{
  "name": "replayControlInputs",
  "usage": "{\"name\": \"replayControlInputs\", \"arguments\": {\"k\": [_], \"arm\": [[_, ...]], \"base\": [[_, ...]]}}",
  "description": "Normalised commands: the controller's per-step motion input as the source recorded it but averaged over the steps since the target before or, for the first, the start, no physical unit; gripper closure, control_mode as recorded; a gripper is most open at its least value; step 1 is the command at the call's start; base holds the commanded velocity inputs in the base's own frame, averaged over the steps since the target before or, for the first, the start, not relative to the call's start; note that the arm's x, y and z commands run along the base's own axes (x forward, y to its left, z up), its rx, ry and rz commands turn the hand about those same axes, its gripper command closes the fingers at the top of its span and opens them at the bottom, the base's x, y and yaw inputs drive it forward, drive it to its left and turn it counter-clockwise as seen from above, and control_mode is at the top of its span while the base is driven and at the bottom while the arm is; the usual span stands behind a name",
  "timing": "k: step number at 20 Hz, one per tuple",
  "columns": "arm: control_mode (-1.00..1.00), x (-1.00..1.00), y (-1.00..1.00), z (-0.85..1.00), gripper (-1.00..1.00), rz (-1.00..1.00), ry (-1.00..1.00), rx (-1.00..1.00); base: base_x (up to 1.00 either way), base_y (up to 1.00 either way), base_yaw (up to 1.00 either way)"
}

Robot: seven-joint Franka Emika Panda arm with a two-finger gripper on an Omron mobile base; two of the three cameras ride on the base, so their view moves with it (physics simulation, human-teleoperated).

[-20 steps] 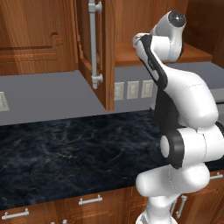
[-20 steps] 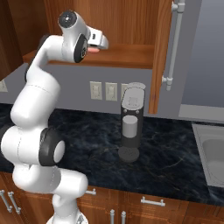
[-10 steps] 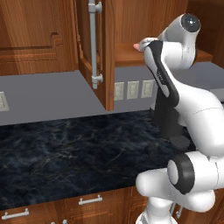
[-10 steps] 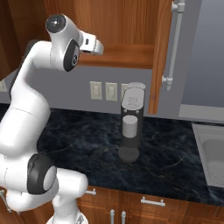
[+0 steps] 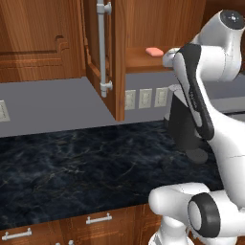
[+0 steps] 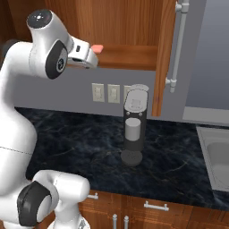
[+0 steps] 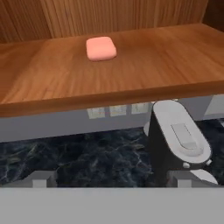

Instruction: Pick up the bar soap and bar soap from the sink, and place them back in the cabinet, and close the cabinet doors.

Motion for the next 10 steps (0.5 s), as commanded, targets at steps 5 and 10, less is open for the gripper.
{"name": "replayControlInputs", "arguments": {"k": [5,10], "arm": [[-1.00,-1.00,0.04,0.00,-1.00,0.00,0.20,0.00],[-1.00,-0.89,0.04,0.00,-1.00,0.00,0.18,0.00]], "base": [[0.00,0.00,0.00],[0.00,0.00,0.00]]}}
